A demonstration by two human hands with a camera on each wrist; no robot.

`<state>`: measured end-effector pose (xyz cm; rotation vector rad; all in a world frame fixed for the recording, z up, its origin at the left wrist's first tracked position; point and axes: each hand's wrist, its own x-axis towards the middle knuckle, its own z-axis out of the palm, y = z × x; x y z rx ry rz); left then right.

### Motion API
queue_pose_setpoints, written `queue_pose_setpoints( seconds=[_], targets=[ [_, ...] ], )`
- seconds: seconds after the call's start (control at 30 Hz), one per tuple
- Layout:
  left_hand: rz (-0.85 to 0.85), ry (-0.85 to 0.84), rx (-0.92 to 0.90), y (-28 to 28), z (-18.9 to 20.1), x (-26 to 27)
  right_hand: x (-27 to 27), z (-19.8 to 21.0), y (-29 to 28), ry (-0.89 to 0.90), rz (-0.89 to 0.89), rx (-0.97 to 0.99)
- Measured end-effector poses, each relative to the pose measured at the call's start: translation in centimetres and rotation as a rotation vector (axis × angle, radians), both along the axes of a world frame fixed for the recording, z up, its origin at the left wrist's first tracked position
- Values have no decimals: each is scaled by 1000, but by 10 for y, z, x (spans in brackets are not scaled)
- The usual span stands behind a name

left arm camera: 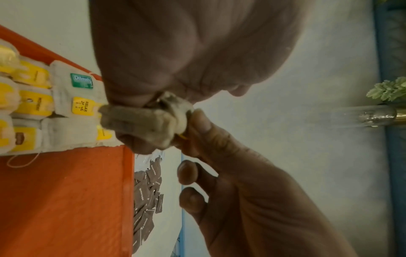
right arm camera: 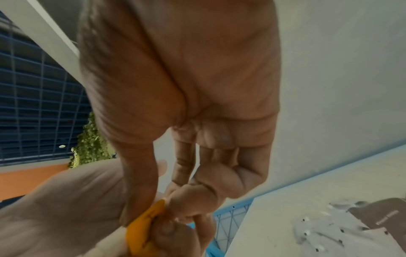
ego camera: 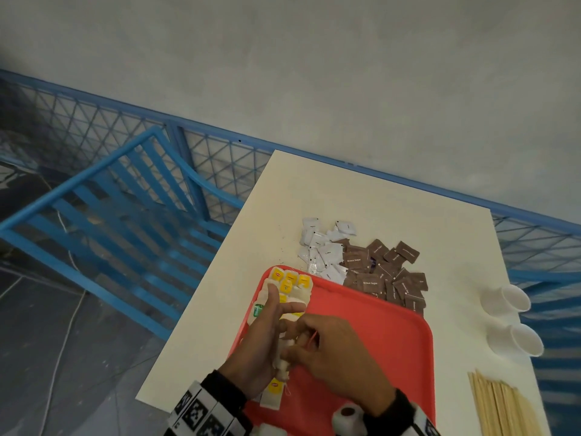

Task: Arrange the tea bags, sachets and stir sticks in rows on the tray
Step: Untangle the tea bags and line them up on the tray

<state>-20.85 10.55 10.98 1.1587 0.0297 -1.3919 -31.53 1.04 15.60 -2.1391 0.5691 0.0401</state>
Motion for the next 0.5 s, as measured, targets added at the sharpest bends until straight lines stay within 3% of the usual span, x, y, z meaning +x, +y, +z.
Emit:
queue_pose_setpoints(
  seconds=[0.17,0.37,0.5],
  targets=[
    [16,46,-13,-6,2,-14,-17,-1,-12,-31,-16,184],
    [-92,29,2,-10,5,-24,-27,-4,-28,-110,-181,343],
    [-94,76,-23,-10,9,-25,-28,1,-28,-68,-31,301]
  ],
)
